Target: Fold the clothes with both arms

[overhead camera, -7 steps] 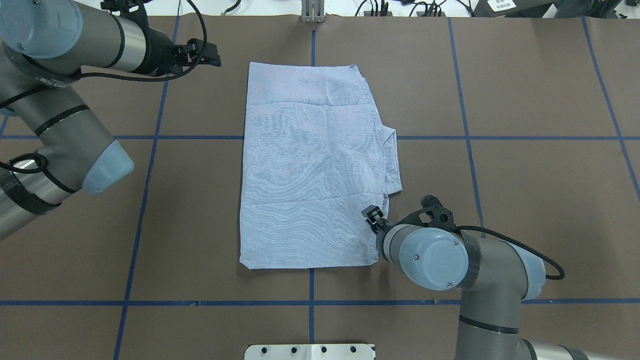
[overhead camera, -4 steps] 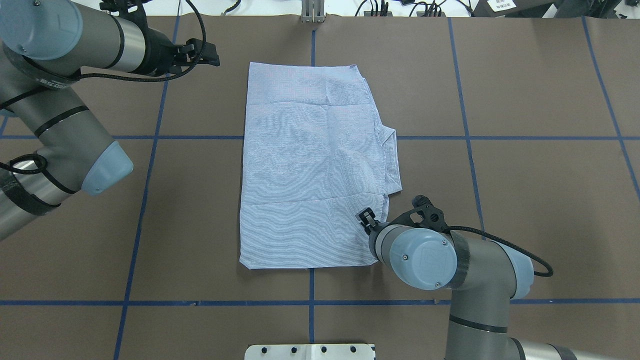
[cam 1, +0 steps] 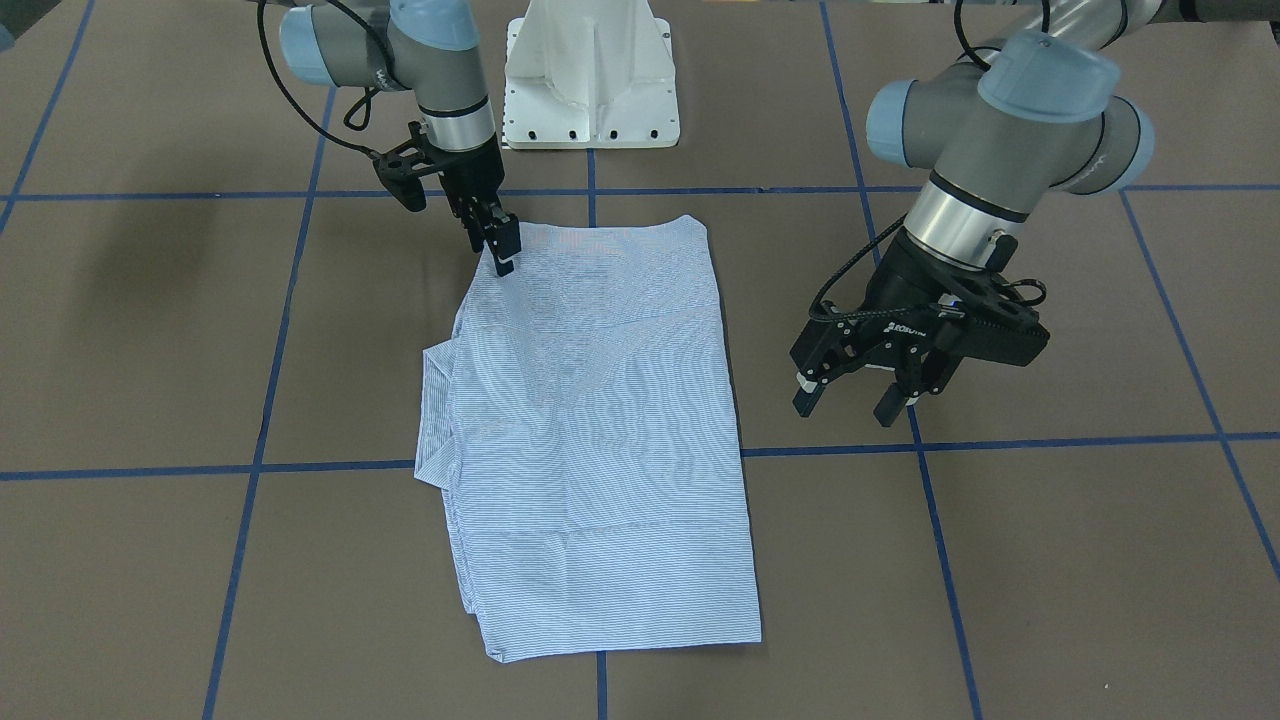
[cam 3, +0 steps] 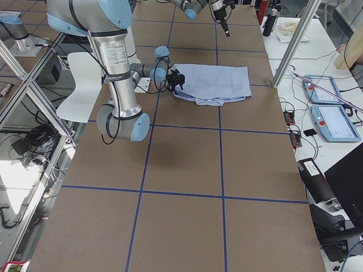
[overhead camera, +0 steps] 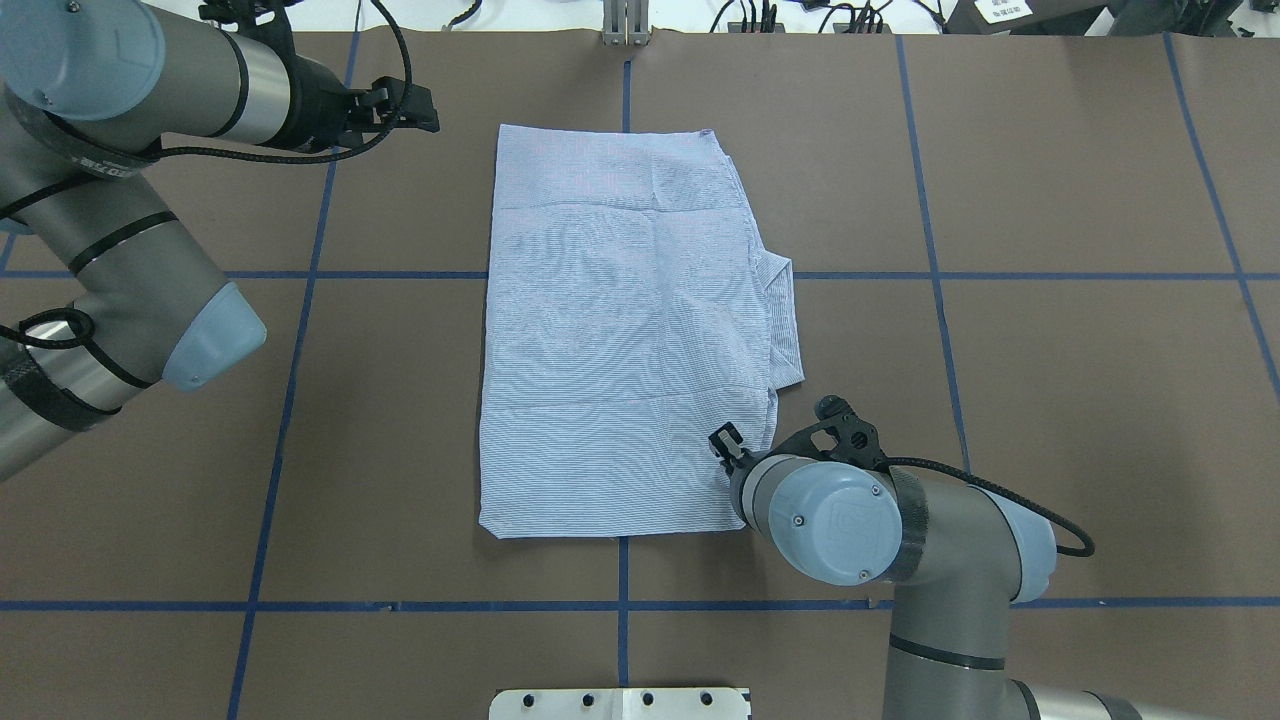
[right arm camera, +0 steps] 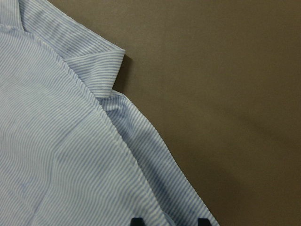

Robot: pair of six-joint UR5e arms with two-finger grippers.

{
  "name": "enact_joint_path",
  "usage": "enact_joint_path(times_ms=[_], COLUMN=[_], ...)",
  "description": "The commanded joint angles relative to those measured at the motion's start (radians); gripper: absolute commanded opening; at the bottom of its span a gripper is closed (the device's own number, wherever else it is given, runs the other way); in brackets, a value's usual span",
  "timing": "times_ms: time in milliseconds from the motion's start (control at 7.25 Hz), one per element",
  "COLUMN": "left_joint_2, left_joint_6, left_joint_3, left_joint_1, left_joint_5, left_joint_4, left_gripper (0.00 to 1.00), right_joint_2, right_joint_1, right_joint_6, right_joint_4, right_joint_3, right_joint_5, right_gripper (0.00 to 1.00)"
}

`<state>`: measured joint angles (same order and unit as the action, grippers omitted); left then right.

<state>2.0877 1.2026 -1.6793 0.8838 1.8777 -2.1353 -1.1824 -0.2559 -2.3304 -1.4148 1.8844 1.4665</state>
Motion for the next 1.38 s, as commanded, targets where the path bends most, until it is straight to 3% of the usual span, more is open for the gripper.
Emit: enact_joint_path(times_ms=[0,552,1104,1242], left_joint_2=[-0.002,-0.024,-0.211,-0.253], left_joint_6=[0.0,0.014,0.369,0.511], left_joint_3=[-0.01,-0.058,-0.281,-0.293], left_joint_1=[0.001,-0.003,-0.26,-0.389], left_joint_5=[-0.002,0.001,-0.009,-0.097], left_joint_4=[0.0,0.003,0.009,0.005], left_gripper=[0.94,0.94,0.93,0.93], right_joint_2=[-0.002,-0.014,-0.035,-0.037], right_joint_1=[0.013,0.01,0.058,0.066], right_joint_6=[-0.001,-0.001,-0.001,-0.001], right_joint_4=[-0.003,-0.056,-0.136,-0.142], right_joint_3=[0.001,0.079,0.198,0.199], right_joint_5=[0.0,0.005,0.006,0.008], right_gripper=[0.0,0.0,0.0,0.0])
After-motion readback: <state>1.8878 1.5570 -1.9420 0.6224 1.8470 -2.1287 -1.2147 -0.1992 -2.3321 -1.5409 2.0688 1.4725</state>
